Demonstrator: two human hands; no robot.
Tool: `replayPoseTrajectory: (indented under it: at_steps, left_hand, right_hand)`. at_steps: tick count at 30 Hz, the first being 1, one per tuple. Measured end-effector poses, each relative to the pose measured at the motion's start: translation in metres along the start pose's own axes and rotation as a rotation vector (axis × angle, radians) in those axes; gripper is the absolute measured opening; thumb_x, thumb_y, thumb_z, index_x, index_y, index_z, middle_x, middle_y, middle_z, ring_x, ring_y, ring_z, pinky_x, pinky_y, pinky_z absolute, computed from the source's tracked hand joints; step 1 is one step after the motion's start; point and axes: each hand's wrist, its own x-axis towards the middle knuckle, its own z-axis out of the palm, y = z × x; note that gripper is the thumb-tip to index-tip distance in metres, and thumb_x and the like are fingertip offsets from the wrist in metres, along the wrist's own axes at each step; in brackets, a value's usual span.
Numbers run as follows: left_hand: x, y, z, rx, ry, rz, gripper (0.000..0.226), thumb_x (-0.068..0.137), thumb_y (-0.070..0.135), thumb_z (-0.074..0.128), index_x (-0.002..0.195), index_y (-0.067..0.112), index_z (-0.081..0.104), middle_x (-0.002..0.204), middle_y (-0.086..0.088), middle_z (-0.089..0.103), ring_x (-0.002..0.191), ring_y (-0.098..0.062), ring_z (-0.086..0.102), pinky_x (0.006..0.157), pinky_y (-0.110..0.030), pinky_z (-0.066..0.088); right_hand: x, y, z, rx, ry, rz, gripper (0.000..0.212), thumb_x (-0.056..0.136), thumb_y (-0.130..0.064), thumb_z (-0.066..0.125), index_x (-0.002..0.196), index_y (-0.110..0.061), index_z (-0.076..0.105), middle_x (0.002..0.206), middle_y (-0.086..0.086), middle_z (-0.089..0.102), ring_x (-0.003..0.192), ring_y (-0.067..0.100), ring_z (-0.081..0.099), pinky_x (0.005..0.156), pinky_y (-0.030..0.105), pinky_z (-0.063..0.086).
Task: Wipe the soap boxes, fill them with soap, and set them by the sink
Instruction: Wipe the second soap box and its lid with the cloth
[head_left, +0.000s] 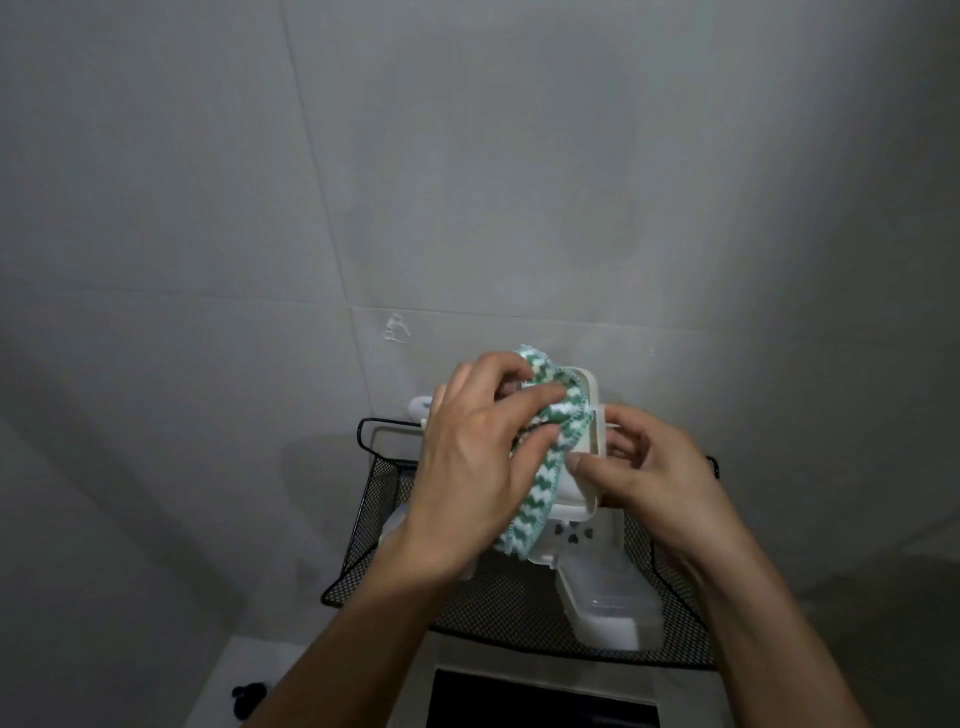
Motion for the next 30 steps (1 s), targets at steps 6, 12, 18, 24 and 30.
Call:
replayPoseTrajectory:
  at_steps: [6, 12, 18, 24, 30]
  left_hand:
    - [-0.003, -0.009, 0.002, 0.022, -0.164, -0.027, 0.042, 0.092, 0.021, 0.064, 0.134, 0.019, 0.059, 0.117, -0.003, 0.048, 0.106, -0.017, 0.05, 0.09, -0.039, 0.045]
    - [0.007, -0.005, 0.003, 0.085, -0.17, 0.129, 0.033, 0.096, 0.019, 0.055, 0.128, 0.022, 0.063, 0.108, -0.005, 0.05, 0.097, -0.02, 0.05, 0.078, -0.033, 0.041]
    - [0.008, -0.004, 0.0, 0.114, -0.119, 0.034, 0.035, 0.094, 0.009, 0.056, 0.127, 0.019, 0.063, 0.102, -0.005, 0.047, 0.093, -0.022, 0.05, 0.075, -0.041, 0.049]
    - [0.004, 0.005, -0.002, 0.071, -0.054, -0.059, 0.031, 0.092, 0.006, 0.059, 0.121, 0.014, 0.068, 0.099, -0.004, 0.048, 0.086, -0.02, 0.053, 0.066, -0.041, 0.053]
    - [0.001, -0.003, -0.001, 0.158, -0.059, -0.154, 0.03, 0.095, 0.008, 0.054, 0.123, 0.007, 0.064, 0.097, -0.004, 0.048, 0.082, -0.022, 0.053, 0.064, -0.042, 0.052]
  right_hand:
    - [-0.004, 0.001, -0.005, -0.08, 0.019, 0.019, 0.043, 0.08, 0.006, 0.073, 0.109, -0.026, 0.07, 0.099, -0.004, 0.078, 0.081, 0.02, 0.076, 0.066, 0.038, 0.064]
    - [-0.004, 0.0, 0.0, -0.106, 0.012, 0.01, 0.041, 0.08, 0.009, 0.073, 0.107, -0.022, 0.072, 0.098, 0.001, 0.078, 0.082, 0.023, 0.076, 0.073, 0.05, 0.062]
    - [-0.002, -0.004, 0.003, 0.006, 0.018, 0.024, 0.043, 0.082, 0.013, 0.069, 0.108, -0.022, 0.07, 0.098, 0.004, 0.078, 0.081, 0.026, 0.077, 0.068, 0.043, 0.064]
    - [-0.004, -0.002, 0.005, 0.066, 0.012, 0.033, 0.042, 0.083, 0.013, 0.068, 0.108, -0.02, 0.07, 0.098, 0.004, 0.078, 0.078, 0.027, 0.077, 0.062, 0.038, 0.062]
    - [-0.005, -0.001, 0.006, 0.068, 0.026, 0.002, 0.044, 0.082, 0.013, 0.069, 0.104, -0.025, 0.069, 0.094, -0.002, 0.078, 0.075, 0.022, 0.077, 0.057, 0.03, 0.06]
